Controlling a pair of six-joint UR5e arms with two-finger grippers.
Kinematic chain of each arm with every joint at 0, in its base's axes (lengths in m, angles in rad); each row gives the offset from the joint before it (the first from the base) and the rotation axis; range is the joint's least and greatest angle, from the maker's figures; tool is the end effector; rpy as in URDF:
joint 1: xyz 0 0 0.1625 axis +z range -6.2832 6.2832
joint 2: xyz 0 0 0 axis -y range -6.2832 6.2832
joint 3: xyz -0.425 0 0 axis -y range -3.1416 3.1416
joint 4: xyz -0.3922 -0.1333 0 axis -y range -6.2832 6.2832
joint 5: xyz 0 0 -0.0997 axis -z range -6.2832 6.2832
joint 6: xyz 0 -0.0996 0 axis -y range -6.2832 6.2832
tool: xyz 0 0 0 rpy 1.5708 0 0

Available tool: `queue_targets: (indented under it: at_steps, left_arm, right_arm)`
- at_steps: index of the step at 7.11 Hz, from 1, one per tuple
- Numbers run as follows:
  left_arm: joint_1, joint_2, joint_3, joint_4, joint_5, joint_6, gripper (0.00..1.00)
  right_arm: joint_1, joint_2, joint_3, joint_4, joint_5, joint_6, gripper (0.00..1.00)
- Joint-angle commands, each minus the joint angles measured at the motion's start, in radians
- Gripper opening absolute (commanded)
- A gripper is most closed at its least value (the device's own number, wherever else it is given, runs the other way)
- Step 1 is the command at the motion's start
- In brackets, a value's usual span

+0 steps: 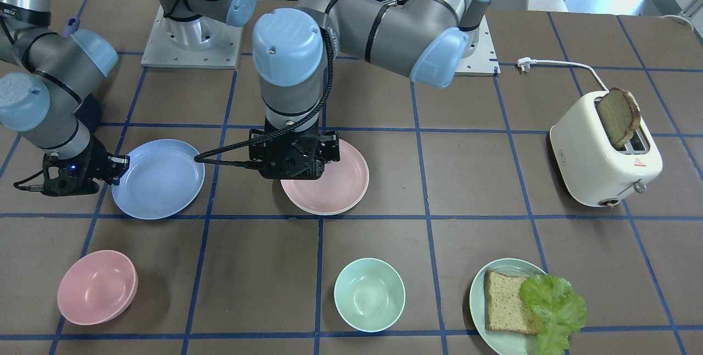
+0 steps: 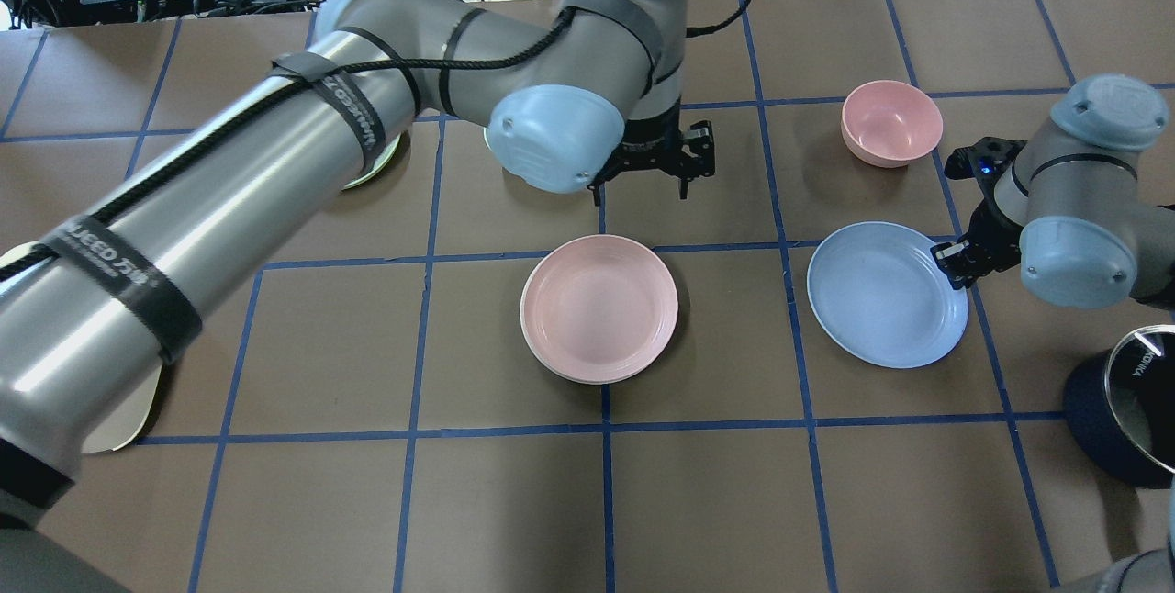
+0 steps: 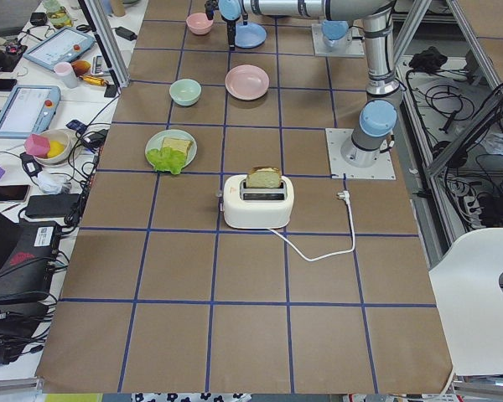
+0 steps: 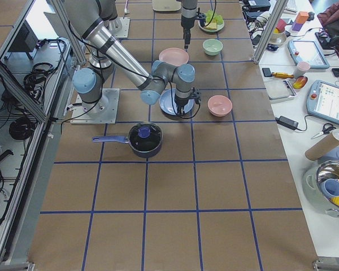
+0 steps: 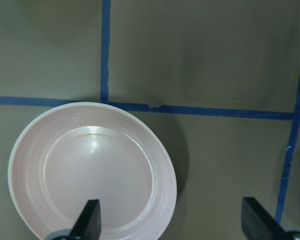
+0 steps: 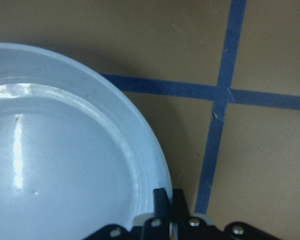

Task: Stack three plates with pink and blue
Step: 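Withdraw the left gripper while the right gripper grasps the blue plate's rim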

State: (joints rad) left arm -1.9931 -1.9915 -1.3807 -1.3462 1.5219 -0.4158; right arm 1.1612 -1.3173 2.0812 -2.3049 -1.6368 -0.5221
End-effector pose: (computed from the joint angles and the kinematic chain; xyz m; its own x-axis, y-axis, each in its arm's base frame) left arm -0.3943 -0.5404 0.3607 -0.9991 0.0058 0.0423 0.0069 0.9997 0.0252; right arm -0.0775 -0.4967 0.2003 -0.9925 -0.1144 0.0423 -0.1118 0.9920 0.0587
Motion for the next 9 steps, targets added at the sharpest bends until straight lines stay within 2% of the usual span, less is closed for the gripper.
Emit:
queue_targets:
  at_steps: [1,3,6,8,9]
  left_arm:
    - [0.144,0.103,-0.004,-0.089,-0.008,0.186,1.00]
    - [0.273,0.201,-0.020,-0.152,-0.006,0.352,1.00]
    - [0.352,0.322,-0.041,-0.220,0.006,0.374,1.00]
    - [0.404,0.378,-0.137,-0.200,-0.006,0.437,1.00]
    - [0.416,0.399,-0.185,-0.144,-0.005,0.439,1.00]
  right_arm:
    - [0.000,-0.008,-0.073,0.088,-0.011,0.002,0.12]
    - [0.000,-0.008,-0.168,0.224,0.005,0.025,0.10]
    - [0.005,-0.022,-0.190,0.257,0.083,0.085,0.10]
    - [0.014,-0.059,-0.211,0.333,0.156,0.150,0.09]
    - [0.037,-0.065,-0.245,0.388,0.190,0.193,0.09]
